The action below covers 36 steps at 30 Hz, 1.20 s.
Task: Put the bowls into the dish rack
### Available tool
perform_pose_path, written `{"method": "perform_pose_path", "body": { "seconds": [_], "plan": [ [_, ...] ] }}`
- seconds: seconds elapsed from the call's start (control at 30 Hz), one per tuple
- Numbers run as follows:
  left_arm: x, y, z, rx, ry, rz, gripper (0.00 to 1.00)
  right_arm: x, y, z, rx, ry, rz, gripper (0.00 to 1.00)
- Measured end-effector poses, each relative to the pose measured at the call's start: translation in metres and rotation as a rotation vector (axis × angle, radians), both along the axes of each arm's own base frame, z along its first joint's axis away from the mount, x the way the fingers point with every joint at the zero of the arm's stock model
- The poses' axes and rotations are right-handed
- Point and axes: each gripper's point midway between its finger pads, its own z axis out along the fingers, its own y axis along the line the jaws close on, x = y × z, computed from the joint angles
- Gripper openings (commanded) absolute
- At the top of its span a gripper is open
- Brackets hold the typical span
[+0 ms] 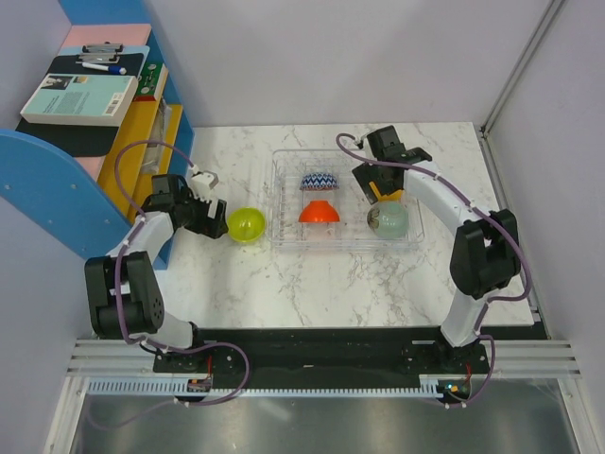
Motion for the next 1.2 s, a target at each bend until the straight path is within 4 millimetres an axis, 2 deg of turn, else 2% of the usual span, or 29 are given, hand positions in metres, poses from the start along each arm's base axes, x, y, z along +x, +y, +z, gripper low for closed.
{"method": "perform_pose_path", "body": {
  "seconds": [0.13,0.33,0.57,0.73,0.9,1.03,1.07,1.13,1.17,1.2],
  "plan": [
    [0.000,-0.001,-0.008,-0.008,0.021,-0.003,1.00,0.000,0.001,-0.014,0.018,0.038,0.002,0.97],
    [0.005,-0.002,-0.010,-0.016,0.029,-0.008,1.00,-0.002,0.014,-0.019,0.049,0.050,0.034,0.96],
    [0.008,-0.007,-0.008,-0.040,0.025,-0.027,1.00,-0.007,0.014,-0.029,0.052,0.069,0.037,0.96],
    [0.012,-0.018,-0.008,-0.051,0.028,-0.061,1.00,-0.008,0.010,-0.035,0.051,0.078,0.028,0.96],
    [0.011,-0.040,-0.016,-0.050,0.055,-0.118,0.98,-0.010,0.007,-0.040,0.066,0.093,0.017,0.96],
    [0.009,-0.053,-0.023,-0.036,0.075,-0.154,0.86,-0.013,0.010,-0.043,0.101,0.117,0.029,0.96],
    [0.010,-0.056,-0.024,-0.030,0.078,-0.161,0.79,-0.015,0.012,-0.044,0.111,0.125,0.035,0.96],
    [0.012,-0.061,-0.025,-0.027,0.081,-0.170,0.72,-0.019,0.015,-0.047,0.128,0.147,0.047,0.96],
    [0.012,-0.062,-0.025,-0.023,0.080,-0.176,0.63,-0.022,0.015,-0.049,0.130,0.160,0.054,0.96],
    [0.013,-0.063,-0.025,-0.021,0.079,-0.178,0.59,-0.024,0.016,-0.050,0.133,0.166,0.057,0.96]
  ]
}}
